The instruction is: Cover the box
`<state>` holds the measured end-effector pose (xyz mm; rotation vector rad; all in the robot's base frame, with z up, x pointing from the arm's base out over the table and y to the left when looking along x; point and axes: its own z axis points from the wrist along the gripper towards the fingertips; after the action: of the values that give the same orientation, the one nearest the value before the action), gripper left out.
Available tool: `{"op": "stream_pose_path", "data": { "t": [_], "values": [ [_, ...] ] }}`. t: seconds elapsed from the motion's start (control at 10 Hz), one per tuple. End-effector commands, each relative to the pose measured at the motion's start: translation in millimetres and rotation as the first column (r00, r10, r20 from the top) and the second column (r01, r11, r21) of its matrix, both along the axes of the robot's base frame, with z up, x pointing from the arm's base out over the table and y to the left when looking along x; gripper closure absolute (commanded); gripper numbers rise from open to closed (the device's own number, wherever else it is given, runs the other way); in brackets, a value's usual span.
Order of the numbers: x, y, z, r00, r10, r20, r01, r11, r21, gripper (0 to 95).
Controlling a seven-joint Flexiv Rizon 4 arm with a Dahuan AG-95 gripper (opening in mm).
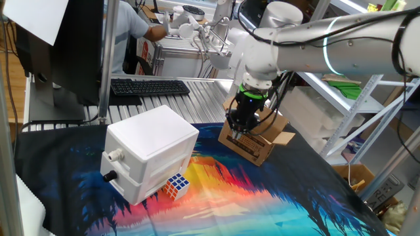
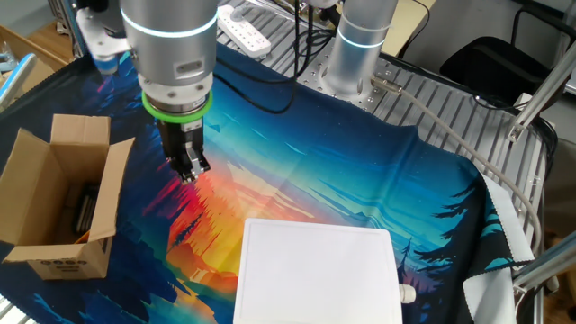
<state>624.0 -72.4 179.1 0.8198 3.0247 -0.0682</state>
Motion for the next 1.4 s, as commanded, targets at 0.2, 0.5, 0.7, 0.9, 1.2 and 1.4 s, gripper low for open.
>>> {"op": "stream_pose_path", "data": {
  "t": [0.2, 0.5, 0.7, 0.9, 1.2, 1.4],
  "values": [
    [1.9, 0.0, -0.3, 0.996, -0.079, -0.051, 0.079, 0.997, -0.001, 76.0],
    [1.9, 0.0, -0.3, 0.992, -0.064, -0.104, 0.064, 0.998, -0.003, 95.0],
    [1.9, 0.0, -0.3, 0.991, -0.079, -0.112, 0.08, 0.997, 0.005, 95.0],
    [1.9, 0.0, -0.3, 0.984, -0.141, -0.109, 0.15, 0.986, 0.072, 95.0],
    [1.9, 0.0, -0.3, 0.98, -0.167, -0.113, 0.176, 0.981, 0.08, 95.0],
    [1.9, 0.0, -0.3, 0.98, -0.16, -0.115, 0.169, 0.983, 0.077, 95.0]
  ]
}}
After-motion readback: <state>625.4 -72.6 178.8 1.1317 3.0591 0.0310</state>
